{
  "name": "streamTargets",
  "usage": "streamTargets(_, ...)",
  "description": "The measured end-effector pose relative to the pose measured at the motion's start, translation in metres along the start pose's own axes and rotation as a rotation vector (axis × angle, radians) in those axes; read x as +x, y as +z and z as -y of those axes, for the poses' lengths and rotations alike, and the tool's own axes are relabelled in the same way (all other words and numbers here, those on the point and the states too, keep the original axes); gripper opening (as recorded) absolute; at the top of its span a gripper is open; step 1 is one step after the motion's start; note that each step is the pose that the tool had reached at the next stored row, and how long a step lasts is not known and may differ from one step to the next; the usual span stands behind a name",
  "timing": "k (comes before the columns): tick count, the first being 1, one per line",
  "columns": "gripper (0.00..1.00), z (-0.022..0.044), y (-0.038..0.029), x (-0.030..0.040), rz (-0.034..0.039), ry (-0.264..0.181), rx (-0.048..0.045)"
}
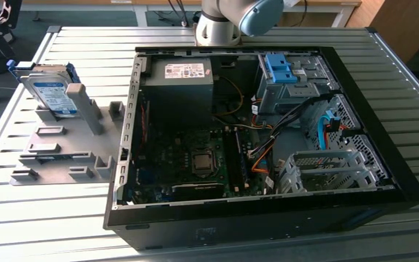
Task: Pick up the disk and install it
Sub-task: 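Pick up the disk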
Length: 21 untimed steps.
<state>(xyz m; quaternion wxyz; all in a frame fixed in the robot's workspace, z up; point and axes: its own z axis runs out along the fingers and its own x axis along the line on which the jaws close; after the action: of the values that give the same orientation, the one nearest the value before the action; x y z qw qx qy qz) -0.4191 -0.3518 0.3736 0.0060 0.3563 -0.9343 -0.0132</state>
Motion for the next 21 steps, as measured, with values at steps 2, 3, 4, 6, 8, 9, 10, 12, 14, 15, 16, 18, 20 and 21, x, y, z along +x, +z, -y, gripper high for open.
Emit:
streamTargets(2, 0.11, 0.0000, 0.0000, 0.0000, 0.0000, -0.001, 0.0000)
streamTargets(3, 0.11, 0.0000, 0.0000, 0.0000, -0.0001, -0.001, 0.0000)
streamTargets(4, 0.11, 0.0000, 0.0000, 0.0000, -0.0001, -0.001, 0.0000)
streamTargets(6, 0.11, 0.0000, 0.0000, 0.0000, 0.0000, -0.001, 0.0000)
streamTargets(8, 0.11, 0.0000, 0.0000, 0.0000, -0.0001, -0.002, 0.0000)
streamTargets(9, 0.11, 0.0000, 0.0000, 0.0000, -0.0001, -0.002, 0.0000)
streamTargets(10, 0.11, 0.0000, 0.0000, 0.0000, -0.0001, -0.002, 0.0000)
streamTargets(12, 0.11, 0.0000, 0.0000, 0.0000, -0.0001, -0.003, 0.0000)
streamTargets(14, 0.11, 0.0000, 0.0000, 0.0000, -0.0004, -0.016, 0.0001)
streamTargets(15, 0.11, 0.0000, 0.0000, 0.0000, -0.0006, -0.024, 0.0000)
streamTargets(16, 0.11, 0.0000, 0.0000, 0.0000, -0.0010, -0.033, 0.0000)
streamTargets(18, 0.11, 0.0000, 0.0001, 0.0000, -0.0015, -0.053, 0.0001)
streamTargets(20, 0.11, 0.0000, 0.0001, 0.0000, -0.0020, -0.078, 0.0000)
streamTargets(21, 0.11, 0.0000, 0.0001, 0.0000, -0.0023, -0.090, -0.0001)
